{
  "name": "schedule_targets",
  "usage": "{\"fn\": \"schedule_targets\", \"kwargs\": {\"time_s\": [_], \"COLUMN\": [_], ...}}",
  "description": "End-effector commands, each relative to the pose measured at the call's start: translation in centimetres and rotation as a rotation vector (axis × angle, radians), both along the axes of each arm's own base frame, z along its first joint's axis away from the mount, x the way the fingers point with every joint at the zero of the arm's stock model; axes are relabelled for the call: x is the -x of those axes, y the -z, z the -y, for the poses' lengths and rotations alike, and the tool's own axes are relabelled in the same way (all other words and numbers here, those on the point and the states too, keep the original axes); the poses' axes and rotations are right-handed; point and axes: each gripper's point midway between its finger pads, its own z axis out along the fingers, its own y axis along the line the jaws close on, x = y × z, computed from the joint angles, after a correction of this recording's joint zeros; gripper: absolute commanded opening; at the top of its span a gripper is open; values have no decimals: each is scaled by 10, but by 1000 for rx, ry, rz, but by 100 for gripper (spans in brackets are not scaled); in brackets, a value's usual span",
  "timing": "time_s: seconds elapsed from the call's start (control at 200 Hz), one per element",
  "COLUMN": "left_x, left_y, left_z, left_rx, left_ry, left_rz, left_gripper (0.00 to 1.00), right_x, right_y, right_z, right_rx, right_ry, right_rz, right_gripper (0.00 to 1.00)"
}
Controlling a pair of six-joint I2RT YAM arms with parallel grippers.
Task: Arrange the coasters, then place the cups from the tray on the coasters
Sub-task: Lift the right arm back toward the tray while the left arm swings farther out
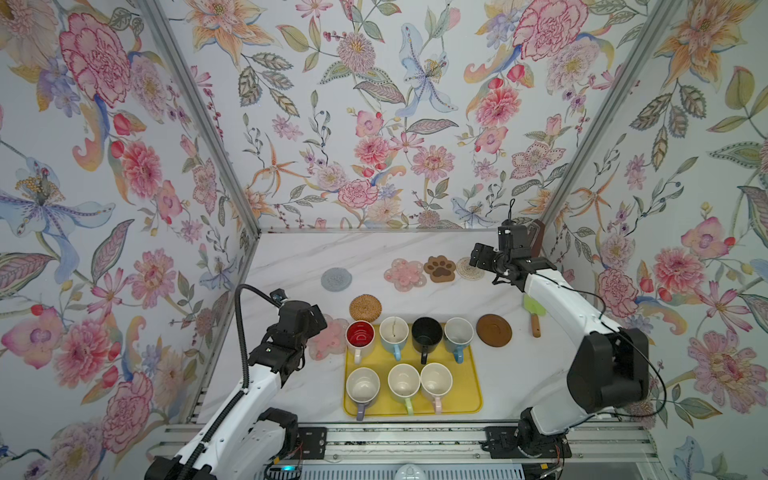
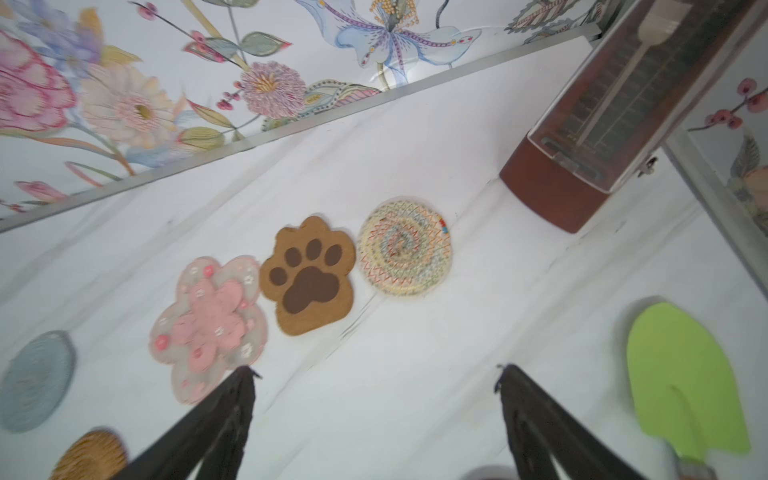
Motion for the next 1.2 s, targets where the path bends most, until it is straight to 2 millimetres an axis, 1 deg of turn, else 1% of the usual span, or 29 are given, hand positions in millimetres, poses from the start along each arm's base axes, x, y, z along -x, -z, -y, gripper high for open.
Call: {"fn": "schedule_targets", "kwargs": {"time_s": [0.0,0.015,0.05,0.08,0.105,0.17,0.24,0.32,0.41,0.415,0.465,0.495,0.575,0.676,0.691,0.706,0.716,0.741,0.796,0.871,0.946,0.986,1.196], "left_x": [-12,-13,-15,-17,-19,-23,-27,-34,-48,-48,-57,-64,-82,-106,-108,-112,-114,-116,-128,-141,-150,-154,-174], "left_y": [-14,-14,-14,-14,-14,-11,-11,-10,-9,-6,-4,-6,-1,11,16,13,21,29,36,42,49,53,68], "left_z": [2,3,3,4,4,4,5,9,14,14,17,20,29,35,36,35,36,35,38,45,50,49,59], "left_rx": [-22,-25,-33,-37,-41,-51,-53,-55,-65,-67,-73,-75,-77,-103,-111,-114,-121,-134,-144,-138,-133,-135,-105], "left_ry": [28,33,37,41,41,41,41,56,77,78,88,100,132,162,164,159,158,155,163,185,193,189,198], "left_rz": [8,3,-4,-11,-16,-31,-42,-49,-67,-78,-108,-116,-149,-215,-234,-233,-258,-299,-331,-347,-360,-368,-384], "left_gripper": [99,99,99,99,99,99,99,99,98,98,97,96,94,90,89,89,89,88,86,85,84,84,78], "right_x": [35,40,49,60,67,82,94,104,111,112,114,116,120,125,125,125,126,126,127,131,134,136,145], "right_y": [23,25,23,28,29,34,39,43,46,47,47,46,45,42,42,40,39,37,32,30,29,29,37], "right_z": [1,2,3,5,8,14,21,23,26,26,28,30,30,28,27,26,25,24,23,24,26,26,30], "right_rx": [11,10,1,-2,-4,3,17,11,2,2,1,-2,-6,-41,-47,-55,-62,-69,-78,-83,-87,-88,-92], "right_ry": [5,7,8,13,17,33,52,55,70,71,80,84,80,78,77,74,69,67,62,66,68,67,72], "right_rz": [1,2,20,18,22,18,3,-9,-12,-13,-14,-16,-23,-22,-22,-20,-19,-17,-14,-8,1,1,-11], "right_gripper": [99,99,99,99,99,99,99,99,99,99,99,99,99,99,99,99,99,99,99,99,99,99,99]}}
